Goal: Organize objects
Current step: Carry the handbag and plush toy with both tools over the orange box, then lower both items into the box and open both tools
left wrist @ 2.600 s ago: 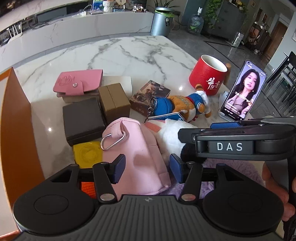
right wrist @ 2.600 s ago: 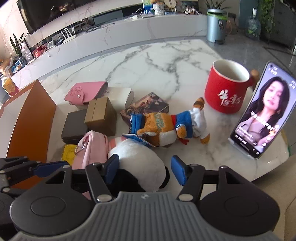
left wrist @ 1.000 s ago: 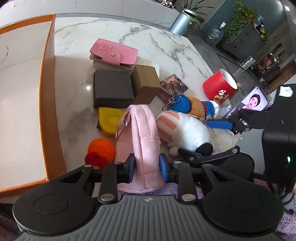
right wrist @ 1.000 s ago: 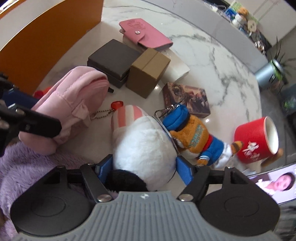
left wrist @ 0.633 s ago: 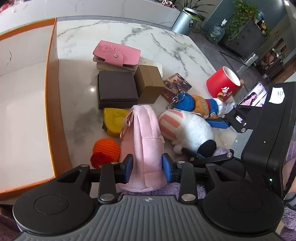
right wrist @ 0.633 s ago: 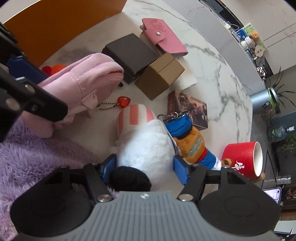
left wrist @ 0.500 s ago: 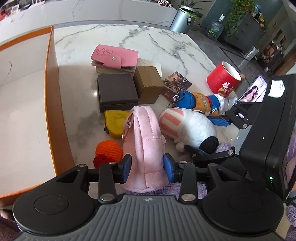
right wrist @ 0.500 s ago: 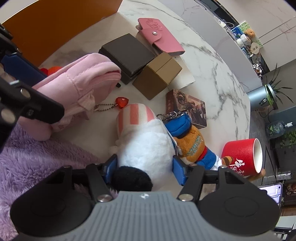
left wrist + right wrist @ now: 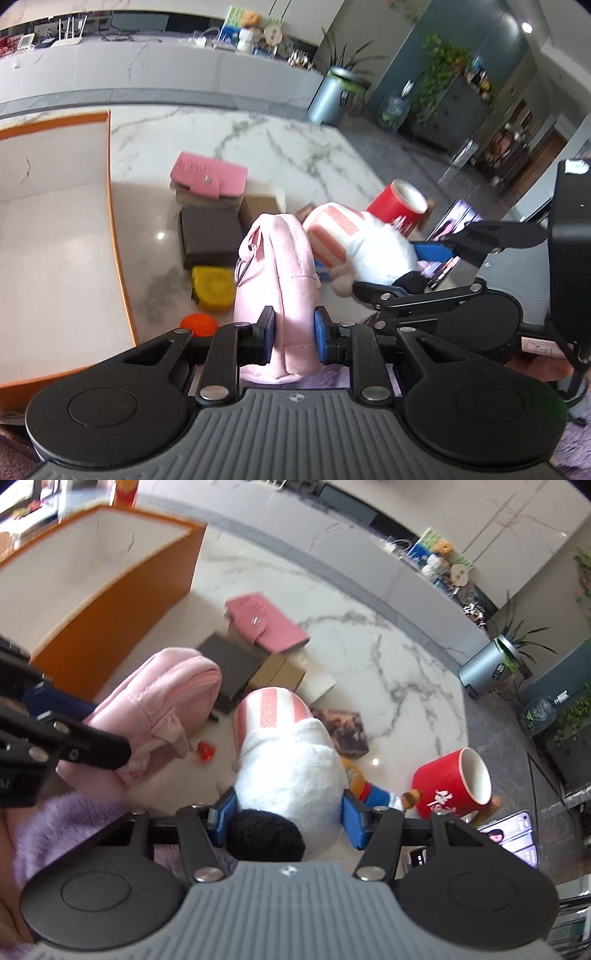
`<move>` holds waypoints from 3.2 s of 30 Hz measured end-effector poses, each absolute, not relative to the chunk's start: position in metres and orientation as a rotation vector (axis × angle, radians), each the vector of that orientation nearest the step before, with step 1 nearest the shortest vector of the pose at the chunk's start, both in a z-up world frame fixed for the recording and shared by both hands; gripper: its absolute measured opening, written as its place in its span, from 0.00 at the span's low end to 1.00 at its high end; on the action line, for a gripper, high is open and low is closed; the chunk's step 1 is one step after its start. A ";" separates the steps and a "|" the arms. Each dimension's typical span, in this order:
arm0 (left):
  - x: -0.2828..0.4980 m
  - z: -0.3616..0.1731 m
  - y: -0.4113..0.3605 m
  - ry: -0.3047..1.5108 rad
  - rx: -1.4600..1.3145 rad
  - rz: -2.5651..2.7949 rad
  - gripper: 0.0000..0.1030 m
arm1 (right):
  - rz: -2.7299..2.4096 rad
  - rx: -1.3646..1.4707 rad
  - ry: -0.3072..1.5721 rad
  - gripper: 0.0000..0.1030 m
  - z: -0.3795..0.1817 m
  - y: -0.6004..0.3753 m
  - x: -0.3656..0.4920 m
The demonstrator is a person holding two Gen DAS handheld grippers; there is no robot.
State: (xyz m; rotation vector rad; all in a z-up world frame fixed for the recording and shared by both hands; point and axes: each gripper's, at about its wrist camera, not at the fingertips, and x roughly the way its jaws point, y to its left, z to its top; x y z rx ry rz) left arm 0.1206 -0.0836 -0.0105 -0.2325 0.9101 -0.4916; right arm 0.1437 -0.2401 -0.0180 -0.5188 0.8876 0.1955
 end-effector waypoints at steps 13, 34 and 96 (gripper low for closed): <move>0.101 0.080 0.028 0.708 -0.360 -0.370 0.25 | 0.508 -0.006 0.776 0.58 0.083 -0.190 0.147; 0.131 -0.020 0.135 1.063 -0.400 -0.100 0.25 | 0.547 0.108 1.202 0.58 -0.044 -0.035 0.223; 0.109 -0.027 0.152 1.035 -0.288 -0.049 0.37 | 0.497 0.165 1.355 0.62 -0.092 0.006 0.215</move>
